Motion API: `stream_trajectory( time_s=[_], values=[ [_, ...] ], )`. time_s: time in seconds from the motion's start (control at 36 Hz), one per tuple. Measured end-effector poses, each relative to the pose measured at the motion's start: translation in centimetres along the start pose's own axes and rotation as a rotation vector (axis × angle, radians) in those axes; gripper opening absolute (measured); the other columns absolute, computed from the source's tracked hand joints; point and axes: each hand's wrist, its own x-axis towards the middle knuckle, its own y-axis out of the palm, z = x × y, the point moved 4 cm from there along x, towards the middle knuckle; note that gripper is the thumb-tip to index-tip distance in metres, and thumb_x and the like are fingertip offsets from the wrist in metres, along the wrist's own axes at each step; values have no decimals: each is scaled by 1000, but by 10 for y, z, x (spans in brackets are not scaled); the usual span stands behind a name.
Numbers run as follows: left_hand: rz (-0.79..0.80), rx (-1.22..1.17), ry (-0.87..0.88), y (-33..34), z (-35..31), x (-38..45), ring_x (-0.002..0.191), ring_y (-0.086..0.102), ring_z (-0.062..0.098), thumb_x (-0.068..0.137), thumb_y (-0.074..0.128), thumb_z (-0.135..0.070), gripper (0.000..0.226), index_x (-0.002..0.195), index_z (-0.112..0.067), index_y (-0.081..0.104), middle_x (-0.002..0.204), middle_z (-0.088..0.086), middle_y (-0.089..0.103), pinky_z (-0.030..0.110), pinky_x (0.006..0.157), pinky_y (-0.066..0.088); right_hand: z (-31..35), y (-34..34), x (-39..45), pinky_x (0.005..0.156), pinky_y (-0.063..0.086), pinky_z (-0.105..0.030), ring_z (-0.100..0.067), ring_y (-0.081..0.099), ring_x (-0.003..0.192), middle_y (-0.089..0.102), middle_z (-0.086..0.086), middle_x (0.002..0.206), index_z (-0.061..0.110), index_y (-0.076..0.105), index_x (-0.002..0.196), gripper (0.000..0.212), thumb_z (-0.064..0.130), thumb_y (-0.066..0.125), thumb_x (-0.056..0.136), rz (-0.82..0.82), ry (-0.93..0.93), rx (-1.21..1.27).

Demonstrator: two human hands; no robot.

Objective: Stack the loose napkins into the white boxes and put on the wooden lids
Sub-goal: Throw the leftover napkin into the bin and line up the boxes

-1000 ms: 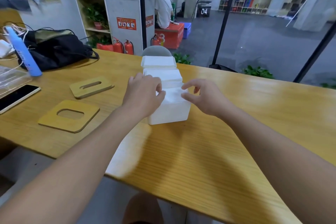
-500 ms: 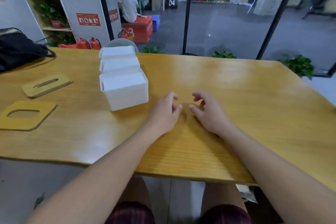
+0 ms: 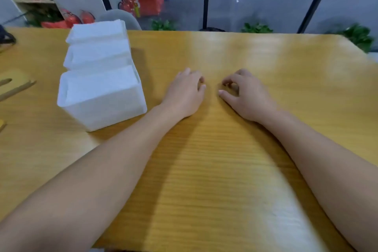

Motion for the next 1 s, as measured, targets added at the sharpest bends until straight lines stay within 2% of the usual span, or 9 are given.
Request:
stream_trajectory(
  time_s=[0.06,0.14,0.25,0.39,0.47,0.61,0.72,0.83,1.0],
  values=[
    [1,2,13,6,3,8,120,53,25,113,49,-32,25,131,-24,63,122,0,54,42,97,49,1,5,10,85,53,-37,-17,63,100,53,8,123,28,69,129,37,52,68,100,21,-40,-9],
    [-29,8,34,12,8,12,118,48,22,114,43,-27,26,133,-24,61,117,-5,48,36,94,42,-4,8,14,78,38,-26,-7,54,96,53,9,125,29,68,133,37,48,67,102,44,-105,-19],
    [-29,-19,30,15,13,13,114,48,21,114,45,-25,27,135,-24,61,115,-5,47,36,93,43,-11,10,13,81,32,-19,-2,47,95,52,10,131,28,66,137,41,48,66,102,68,-108,7],
    [-5,-2,-5,13,9,13,109,48,25,111,50,-26,29,139,-24,60,113,-4,46,43,98,46,-8,12,17,95,48,-38,-18,58,111,52,3,136,24,64,140,45,48,65,102,91,-59,6],
    [51,15,-44,9,4,12,110,47,25,112,48,-29,35,145,-24,57,117,-2,49,45,97,47,-3,7,16,97,50,-49,-25,59,118,52,-1,137,21,63,141,46,47,64,103,105,-25,-36],
    [166,22,-104,-5,-4,11,106,49,27,112,45,-25,39,148,-21,58,114,1,51,48,95,48,3,-5,11,98,51,-48,-22,60,117,54,1,135,23,63,142,44,43,67,102,195,110,63],
    [314,-98,-170,-37,-29,12,114,58,21,112,46,-33,38,148,-25,58,121,-6,58,44,97,52,7,-54,-1,91,55,-36,-7,60,94,58,13,123,25,59,147,48,38,71,103,220,299,376],
    [309,-270,-233,-96,-87,21,106,56,1,113,53,-36,36,148,-29,59,117,-20,57,26,91,48,18,-132,-21,87,53,-29,-7,60,98,57,17,127,29,52,153,49,43,63,107,207,340,442],
    [310,-387,-205,-153,-160,35,103,57,-9,112,56,-43,31,140,-31,63,114,-17,62,19,83,48,16,-220,-48,83,55,-29,-8,63,90,62,16,127,31,55,150,45,44,63,108,124,504,600]
  ],
)
